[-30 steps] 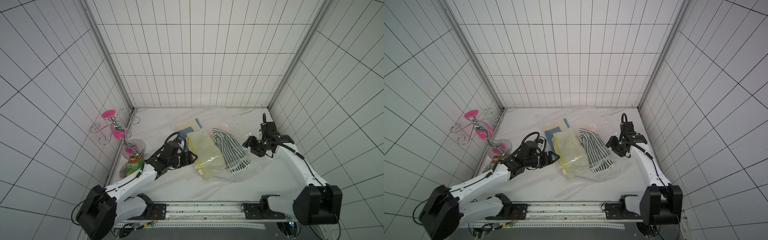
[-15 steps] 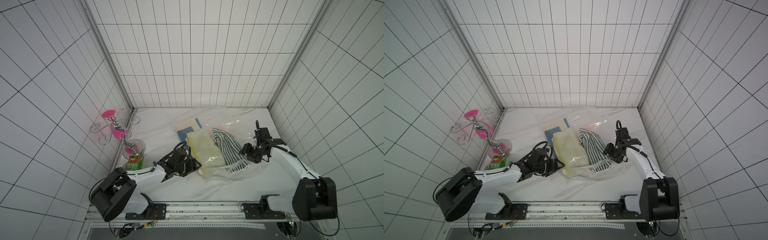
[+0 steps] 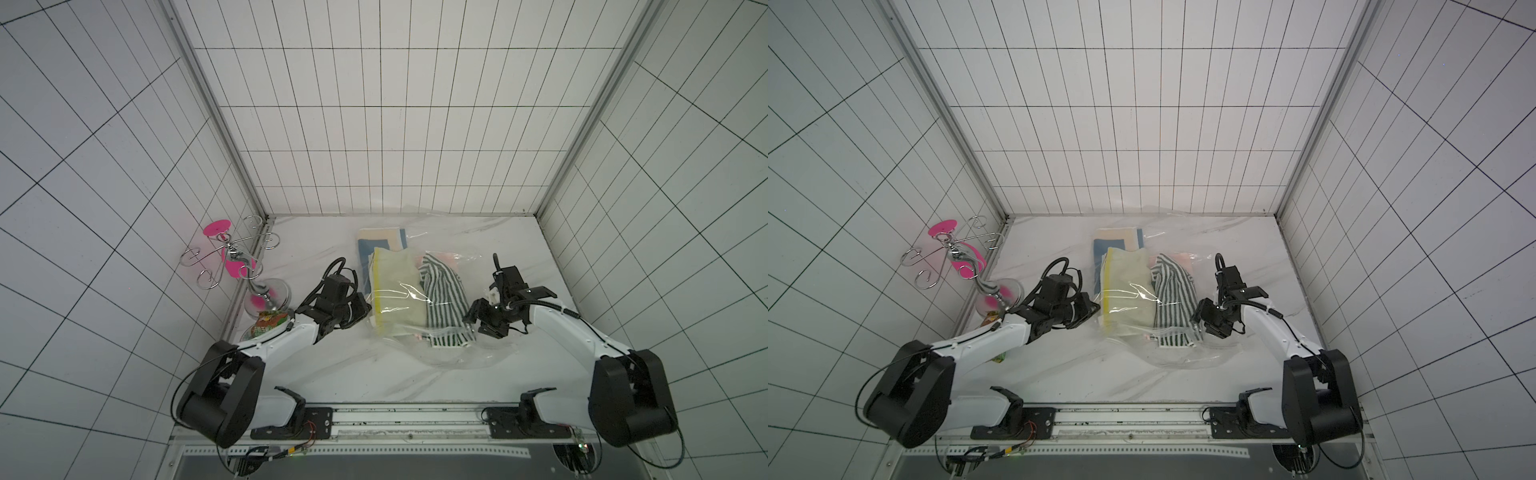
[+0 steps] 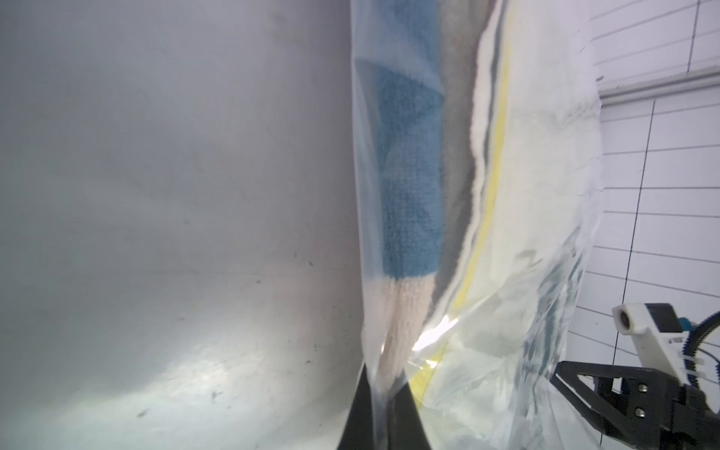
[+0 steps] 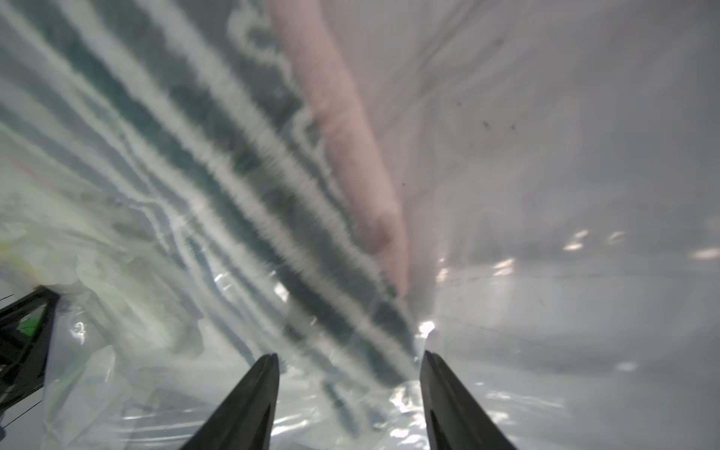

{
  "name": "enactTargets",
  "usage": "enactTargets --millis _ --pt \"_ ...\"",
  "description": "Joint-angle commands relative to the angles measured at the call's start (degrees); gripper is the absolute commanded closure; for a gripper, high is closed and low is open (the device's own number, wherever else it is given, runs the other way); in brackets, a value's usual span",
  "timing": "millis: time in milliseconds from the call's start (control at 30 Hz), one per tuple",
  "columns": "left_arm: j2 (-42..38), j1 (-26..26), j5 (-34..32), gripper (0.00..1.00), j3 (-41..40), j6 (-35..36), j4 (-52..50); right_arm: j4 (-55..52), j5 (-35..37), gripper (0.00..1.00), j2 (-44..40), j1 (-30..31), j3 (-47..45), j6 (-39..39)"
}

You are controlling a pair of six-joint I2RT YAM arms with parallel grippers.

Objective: Place the folded towel into the vacuum bag
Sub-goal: Adjust the vacuum bag at the center of the board.

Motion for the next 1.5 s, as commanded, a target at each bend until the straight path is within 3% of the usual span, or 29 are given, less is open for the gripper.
enactTargets --millis 0,100,200,267,400,500,633,667,733,867,1067,1100,1133,1233,1367,1467 --pt "-4.0 0.8 -2.1 1.0 0.4 4.4 -9.3 -3.4 -0.6 0.35 -2.7 -3.9 3.6 -2.5" --pt "-5.0 1.5 -4.0 1.0 -0.6 5.4 -13.2 -5.4 1.6 0.28 -1.6 -6.5 8.5 -5.1" --pt "-4.8 4.3 -3.6 0.77 1.9 7.2 -16.7 -4.0 2.1 0.23 3.9 -7.9 11.1 -7.7" --pt "-5.4 5.1 -5.0 0.69 5.0 9.0 -20.0 -4.0 2.8 0.22 8.0 -9.2 12.6 -8.9" --pt "-9.2 4.8 -10.3 0.67 12.3 15.1 -27.3 0.8 2.0 0.21 11.9 -12.3 13.4 -7.5" --pt "-10.8 1.8 -3.3 0.67 13.5 14.4 -20.1 2.2 0.1 0.23 12.1 -9.3 15.2 -6.3" --pt "-6.0 -8.6 4.2 0.67 15.6 13.1 -8.0 -5.8 16.3 0.32 10.2 3.4 24.0 -8.9" --pt "-4.1 -10.8 5.1 0.67 16.1 13.2 -5.9 -5.6 17.1 0.37 10.2 6.2 25.4 -9.3" --pt "-0.4 -13.8 6.5 0.67 16.6 13.3 -3.5 -4.7 11.9 0.49 12.1 9.4 28.0 -9.4" --pt "3.5 -14.6 7.8 0.69 13.7 12.3 -0.4 1.9 1.3 0.8 17.5 13.2 29.2 -5.1" --pt "1.7 -14.7 7.7 0.68 8.7 11.1 -0.1 9.0 -3.5 0.97 28.6 13.1 30.8 -1.8" --pt "1.6 -14.7 7.7 0.68 7.9 11.0 0.1 8.5 -1.9 0.98 31.5 12.1 32.1 -2.2" --pt "1.6 -14.7 7.6 0.68 7.4 10.8 0.0 5.1 4.0 0.99 35.0 11.0 34.4 -2.7" --pt "1.9 -14.7 7.3 0.67 6.3 11.0 -0.5 -0.4 27.5 0.88 41.9 9.4 37.2 -2.2" --pt "1.7 -14.7 7.4 0.66 6.0 11.7 -1.7 0.8 19.8 0.61 45.0 16.1 38.4 -3.4" --pt "1.0 -14.8 7.6 0.66 7.2 12.9 -3.8 3.4 10.7 0.52 39.9 18.5 36.2 -2.6"
